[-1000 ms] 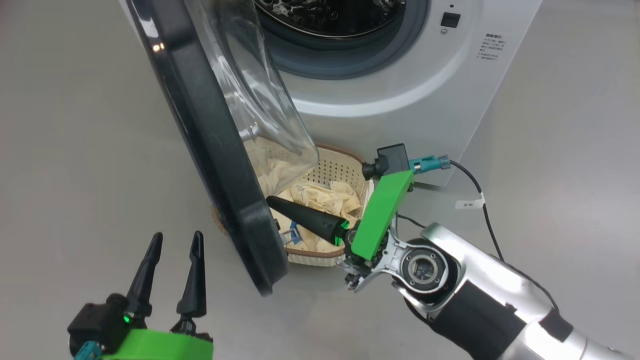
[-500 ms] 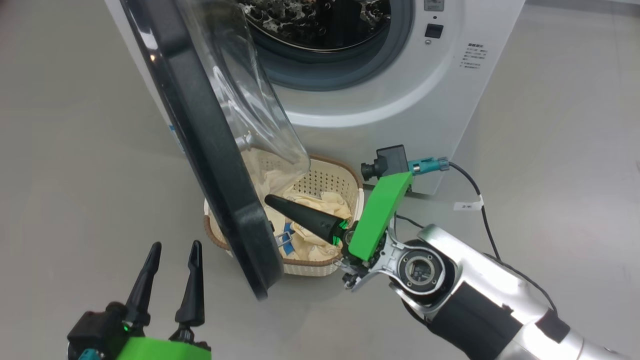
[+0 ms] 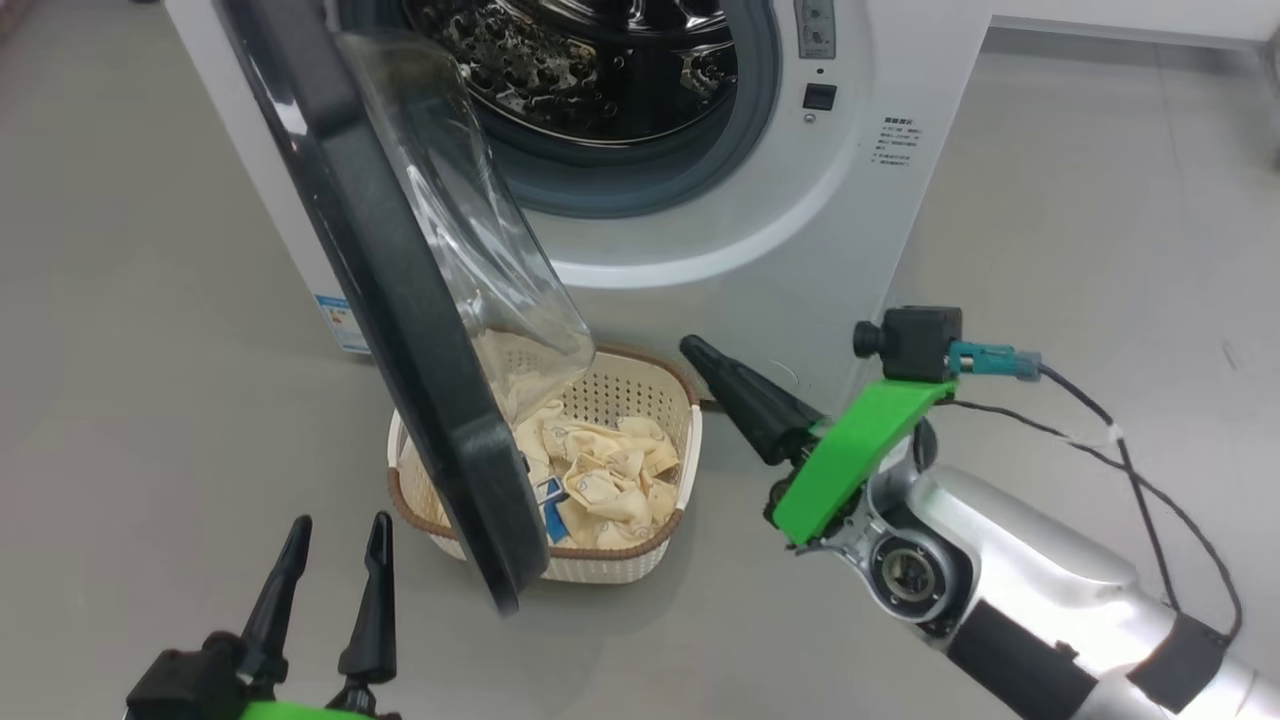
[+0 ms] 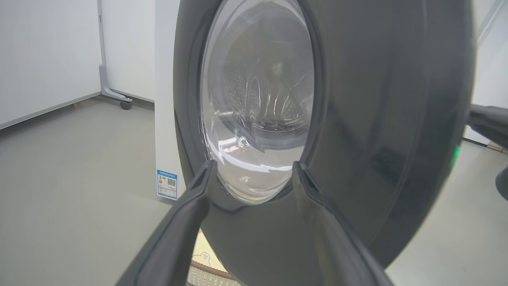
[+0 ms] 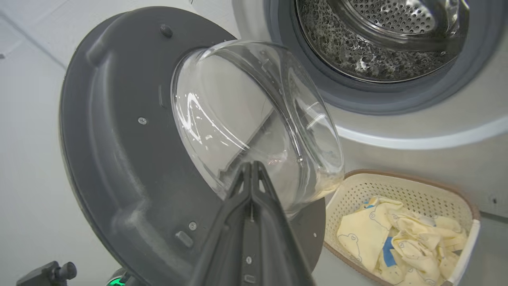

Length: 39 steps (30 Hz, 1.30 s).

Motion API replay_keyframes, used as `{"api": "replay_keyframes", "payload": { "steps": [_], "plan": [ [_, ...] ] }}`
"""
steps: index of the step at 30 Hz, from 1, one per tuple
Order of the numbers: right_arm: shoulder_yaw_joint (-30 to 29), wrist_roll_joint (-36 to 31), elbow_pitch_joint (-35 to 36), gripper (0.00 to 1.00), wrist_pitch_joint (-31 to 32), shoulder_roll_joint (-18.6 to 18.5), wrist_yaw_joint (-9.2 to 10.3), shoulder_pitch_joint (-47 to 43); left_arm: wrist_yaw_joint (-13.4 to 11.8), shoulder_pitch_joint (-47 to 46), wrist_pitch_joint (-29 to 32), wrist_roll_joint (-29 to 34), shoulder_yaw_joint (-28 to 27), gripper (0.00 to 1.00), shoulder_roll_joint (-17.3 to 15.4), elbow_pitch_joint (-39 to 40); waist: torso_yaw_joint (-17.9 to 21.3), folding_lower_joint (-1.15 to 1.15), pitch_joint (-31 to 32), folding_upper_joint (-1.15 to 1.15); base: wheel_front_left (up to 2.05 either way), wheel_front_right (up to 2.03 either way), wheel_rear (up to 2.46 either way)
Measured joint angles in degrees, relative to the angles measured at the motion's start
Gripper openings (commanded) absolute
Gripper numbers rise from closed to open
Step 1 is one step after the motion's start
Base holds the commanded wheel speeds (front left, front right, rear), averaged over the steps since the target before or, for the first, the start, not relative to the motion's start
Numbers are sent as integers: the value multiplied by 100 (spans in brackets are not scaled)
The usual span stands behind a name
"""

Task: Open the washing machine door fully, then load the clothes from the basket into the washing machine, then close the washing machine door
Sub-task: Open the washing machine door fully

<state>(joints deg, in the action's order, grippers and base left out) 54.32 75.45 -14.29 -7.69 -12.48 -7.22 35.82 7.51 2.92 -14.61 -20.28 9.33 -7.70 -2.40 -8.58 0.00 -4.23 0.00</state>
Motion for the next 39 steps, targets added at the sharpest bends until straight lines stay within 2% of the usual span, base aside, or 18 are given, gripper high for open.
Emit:
{"api": "replay_keyframes", "payload": {
  "steps": [1, 6, 9, 10, 17, 26, 35, 39],
  "plan": [
    [131, -197, -92, 100, -234, -89, 0, 18, 0, 24, 0, 0, -11, 100, -8, -5, 14, 0, 18, 0, 0, 0, 0],
    [165, -872, -575, 100, -654, -297, 0, 66, 0, 129, 0, 1, -36, 100, -26, -20, 103, 0, 97, 0, 0, 0, 0],
    [-499, -1592, -645, 100, -654, -299, 0, 36, 0, 160, 0, 1, -90, 100, -30, -19, 180, 0, 112, 0, 0, 0, 0],
    [-937, -2086, -634, 100, -671, -296, 0, -65, 0, 175, 0, 1, -104, 100, -30, -19, 222, 0, 121, 0, 0, 0, 0],
    [-2148, -3382, -481, 100, -677, -248, 0, -1014, 0, 210, 0, 1, -132, 100, -27, -18, 322, 0, 153, 0, 0, 0, 0],
    [-3639, -4380, 15, 100, -678, 22, 0, -1876, 0, 215, 0, 1, -164, 100, -25, -16, 412, 0, 167, 0, 0, 0, 0],
    [-4451, -5041, 278, 100, -677, 315, 0, -2648, 0, 216, 0, 1, -180, 100, -22, -16, 520, 0, 126, 0, 0, 0, 0],
    [-4637, -5209, 376, 100, -677, 453, 0, -2893, 0, 216, 0, 1, -187, 100, -22, -16, 573, 0, 107, 0, 0, 0, 0]
  ]
}}
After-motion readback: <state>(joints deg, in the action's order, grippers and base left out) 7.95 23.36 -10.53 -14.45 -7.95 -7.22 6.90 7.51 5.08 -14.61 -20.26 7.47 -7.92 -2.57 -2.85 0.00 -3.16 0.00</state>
